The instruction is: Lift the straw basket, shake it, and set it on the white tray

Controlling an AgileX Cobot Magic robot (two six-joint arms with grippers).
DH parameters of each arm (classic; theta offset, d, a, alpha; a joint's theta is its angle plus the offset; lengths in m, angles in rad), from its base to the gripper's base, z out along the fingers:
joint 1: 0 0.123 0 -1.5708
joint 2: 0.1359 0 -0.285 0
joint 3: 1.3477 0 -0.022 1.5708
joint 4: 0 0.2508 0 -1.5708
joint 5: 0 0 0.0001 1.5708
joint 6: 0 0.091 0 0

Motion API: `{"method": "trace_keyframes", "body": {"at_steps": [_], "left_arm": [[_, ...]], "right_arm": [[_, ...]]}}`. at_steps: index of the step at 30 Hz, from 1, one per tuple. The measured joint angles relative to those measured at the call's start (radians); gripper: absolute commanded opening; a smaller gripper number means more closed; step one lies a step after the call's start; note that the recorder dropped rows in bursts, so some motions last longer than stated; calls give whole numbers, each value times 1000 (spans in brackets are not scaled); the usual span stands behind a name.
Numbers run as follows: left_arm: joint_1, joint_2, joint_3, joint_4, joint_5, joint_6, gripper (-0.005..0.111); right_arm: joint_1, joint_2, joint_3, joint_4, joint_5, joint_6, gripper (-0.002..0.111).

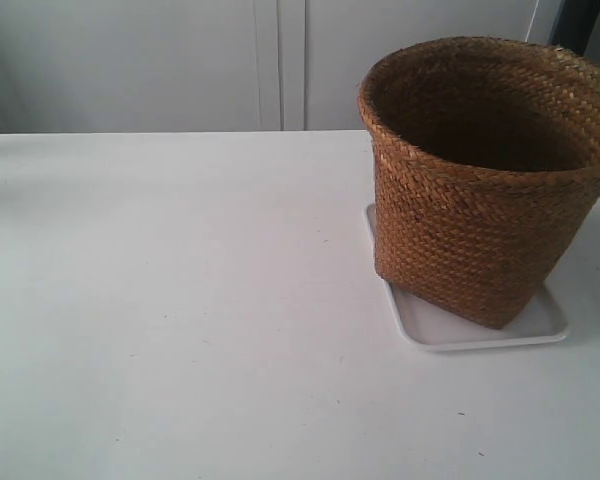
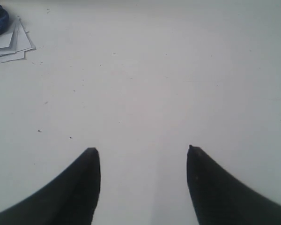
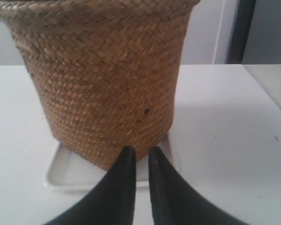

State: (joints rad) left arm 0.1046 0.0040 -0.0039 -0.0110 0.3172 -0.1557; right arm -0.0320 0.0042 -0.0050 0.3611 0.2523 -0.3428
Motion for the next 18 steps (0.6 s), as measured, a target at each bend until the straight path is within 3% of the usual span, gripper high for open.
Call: {"method": "trace_keyframes", "body": {"at_steps": [3,10,18], "left_arm": [[0,0,0,0,0,0,59],[0,0,0,0,0,0,59],[0,0,0,0,0,0,59]], "right_arm": [[-22,0,0,-1,-24,2,11],[116,0,0,-8,-60,2,11],[153,0,0,-63,-12,2,11]]}}
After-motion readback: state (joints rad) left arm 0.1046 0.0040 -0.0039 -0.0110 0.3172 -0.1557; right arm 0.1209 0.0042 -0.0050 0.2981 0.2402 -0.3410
